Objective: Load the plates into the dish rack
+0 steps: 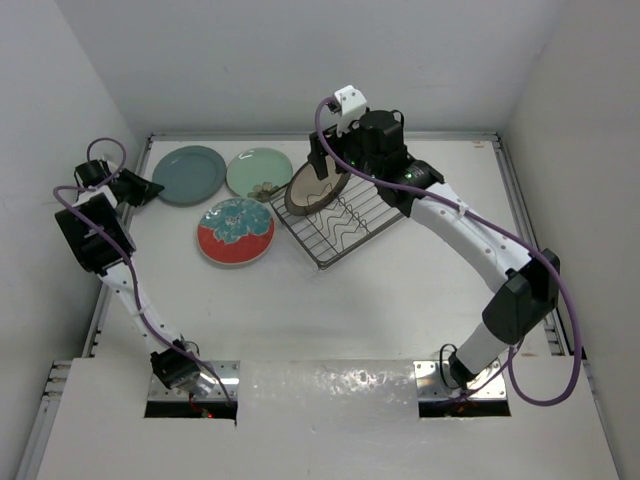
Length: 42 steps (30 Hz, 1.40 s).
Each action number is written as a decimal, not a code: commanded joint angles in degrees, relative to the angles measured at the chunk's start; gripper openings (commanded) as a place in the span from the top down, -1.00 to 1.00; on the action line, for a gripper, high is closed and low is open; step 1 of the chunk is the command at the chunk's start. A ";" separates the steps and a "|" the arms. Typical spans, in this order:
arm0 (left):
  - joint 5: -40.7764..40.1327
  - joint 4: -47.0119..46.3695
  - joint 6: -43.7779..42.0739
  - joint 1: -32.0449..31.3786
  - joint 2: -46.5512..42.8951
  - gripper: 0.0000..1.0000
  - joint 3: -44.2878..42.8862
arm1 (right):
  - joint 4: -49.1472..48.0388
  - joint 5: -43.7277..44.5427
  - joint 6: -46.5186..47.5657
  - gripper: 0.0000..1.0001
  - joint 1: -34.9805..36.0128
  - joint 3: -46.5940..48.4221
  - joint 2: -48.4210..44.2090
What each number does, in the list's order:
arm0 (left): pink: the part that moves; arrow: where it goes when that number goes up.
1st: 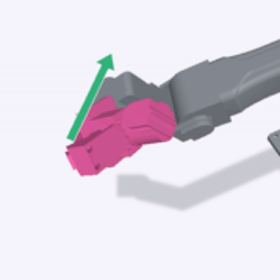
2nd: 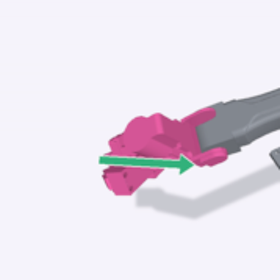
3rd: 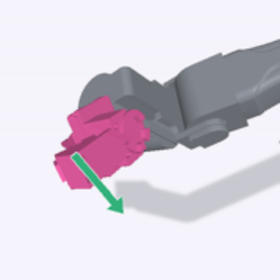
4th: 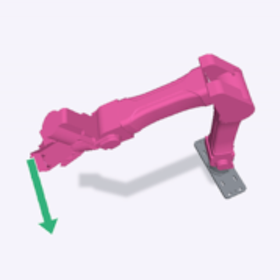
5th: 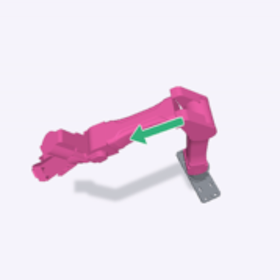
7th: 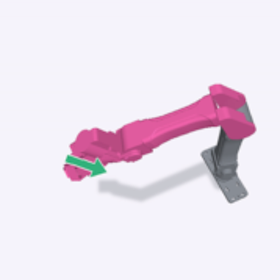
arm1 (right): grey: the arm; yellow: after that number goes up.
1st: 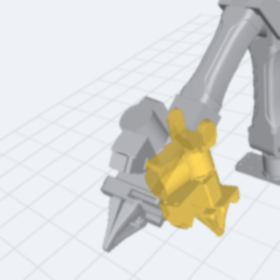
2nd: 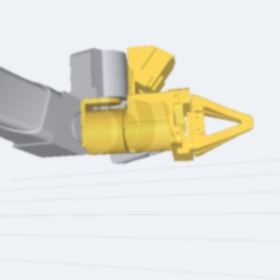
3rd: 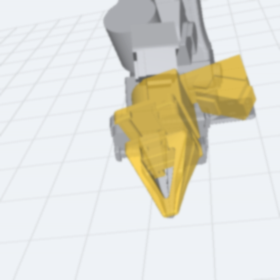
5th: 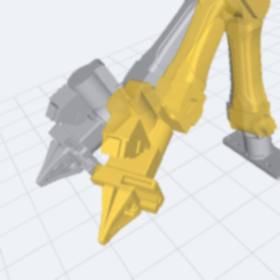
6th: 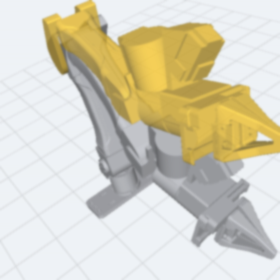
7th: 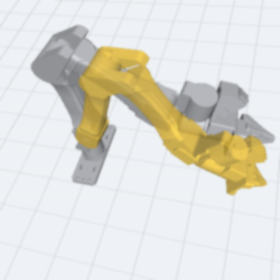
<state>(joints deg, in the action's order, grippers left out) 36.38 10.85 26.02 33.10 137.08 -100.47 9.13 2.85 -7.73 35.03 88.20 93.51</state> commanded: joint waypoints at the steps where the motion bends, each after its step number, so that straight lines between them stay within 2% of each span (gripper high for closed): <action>1: -0.52 -0.83 -1.76 0.47 -2.51 1.00 -1.31 | -2.70 1.19 1.13 -0.76 0.04 -0.40 -3.42; 8: -0.08 2.85 -7.90 0.12 -9.01 1.00 -4.21 | -5.52 1.98 2.54 -0.80 0.04 -5.93 -6.68; 15: -5.70 9.62 -17.40 -2.25 -14.20 1.00 -1.23 | -8.51 2.33 3.59 -0.83 0.04 -9.10 -8.96; 20: -7.19 13.48 -22.67 -3.74 -17.37 1.00 -4.38 | -8.77 2.51 6.14 -0.85 -0.05 -9.37 -9.67; 24: -15.26 19.37 -31.89 -7.87 -19.47 1.00 -9.40 | -10.51 2.25 6.85 -0.86 -0.05 -9.63 -9.67; 30: -22.66 20.70 -38.13 -12.97 -22.02 1.00 -12.56 | -11.85 1.72 6.76 -0.87 -0.05 -11.38 -10.28; 42: -25.22 22.63 -42.36 -16.31 -23.43 1.00 -16.52 | -12.38 2.86 9.75 -0.89 -0.05 -14.73 -12.22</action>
<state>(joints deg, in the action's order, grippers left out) 13.21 35.92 -12.88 16.84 117.99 -114.02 -0.14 4.78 0.62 35.03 74.13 83.44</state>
